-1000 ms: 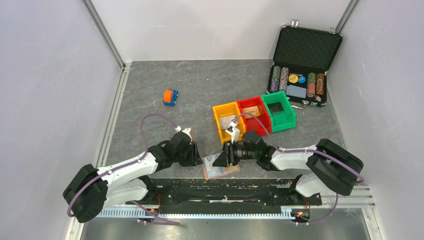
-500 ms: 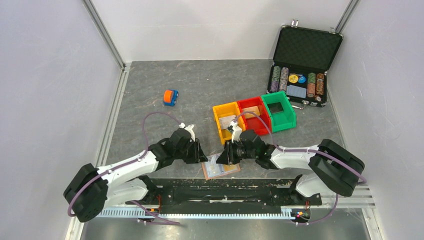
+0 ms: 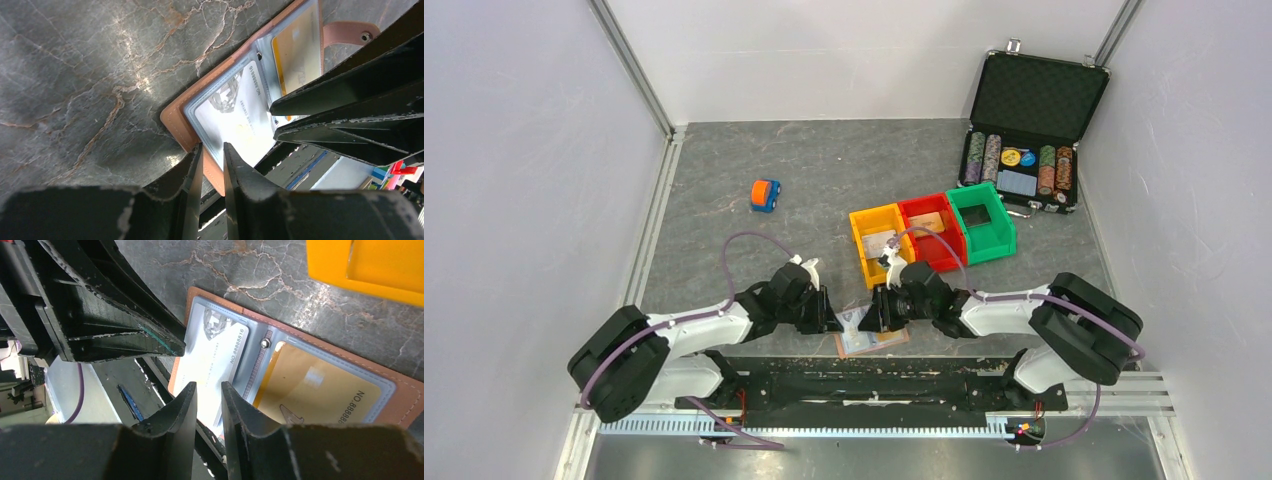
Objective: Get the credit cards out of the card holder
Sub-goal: Remove the credit card from the card holder.
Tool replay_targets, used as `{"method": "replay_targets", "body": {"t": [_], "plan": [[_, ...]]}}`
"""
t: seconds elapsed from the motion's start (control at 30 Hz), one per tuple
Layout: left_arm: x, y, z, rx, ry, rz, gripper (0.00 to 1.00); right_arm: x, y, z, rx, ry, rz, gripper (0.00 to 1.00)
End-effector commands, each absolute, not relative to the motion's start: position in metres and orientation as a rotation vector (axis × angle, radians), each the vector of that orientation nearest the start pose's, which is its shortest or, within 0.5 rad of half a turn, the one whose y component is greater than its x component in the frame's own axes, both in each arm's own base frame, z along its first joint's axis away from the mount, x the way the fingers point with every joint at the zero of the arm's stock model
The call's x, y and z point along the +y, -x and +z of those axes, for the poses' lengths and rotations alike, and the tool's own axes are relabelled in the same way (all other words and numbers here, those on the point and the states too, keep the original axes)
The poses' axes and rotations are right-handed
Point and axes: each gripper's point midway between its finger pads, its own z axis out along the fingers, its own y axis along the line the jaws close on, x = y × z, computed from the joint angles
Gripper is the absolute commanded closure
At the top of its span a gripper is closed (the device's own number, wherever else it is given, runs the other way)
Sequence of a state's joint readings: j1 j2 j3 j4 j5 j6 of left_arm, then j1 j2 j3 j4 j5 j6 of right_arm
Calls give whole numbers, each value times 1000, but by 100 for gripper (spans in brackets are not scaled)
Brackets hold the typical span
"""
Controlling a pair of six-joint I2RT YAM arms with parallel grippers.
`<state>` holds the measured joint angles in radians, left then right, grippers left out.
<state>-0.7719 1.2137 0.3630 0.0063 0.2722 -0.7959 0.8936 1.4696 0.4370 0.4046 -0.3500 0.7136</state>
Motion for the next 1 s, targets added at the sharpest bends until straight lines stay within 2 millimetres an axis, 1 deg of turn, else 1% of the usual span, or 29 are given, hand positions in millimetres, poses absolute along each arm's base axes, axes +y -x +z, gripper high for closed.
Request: {"method": "replay_targets", "body": {"t": [0.0,0.13,0.37,0.53,0.8,0.97], "plan": [[-244,-139,18,2639,-95,-987,72,324,-145,40,2386,454,1236,73],[-240,-138,15,2649,-90,-967,72,319,-148,35,2402,441,1188,72],[-236,-137,14,2645,-82,-949,71,309,-154,38,2399,417,1109,72],[-235,-137,15,2646,-82,-947,71,312,-147,39,2396,405,1169,72],[-236,-136,14,2648,-79,-955,71,314,-139,30,2438,400,1183,73],[-235,-135,11,2656,-74,-957,71,319,-135,31,2433,395,1235,72]]}}
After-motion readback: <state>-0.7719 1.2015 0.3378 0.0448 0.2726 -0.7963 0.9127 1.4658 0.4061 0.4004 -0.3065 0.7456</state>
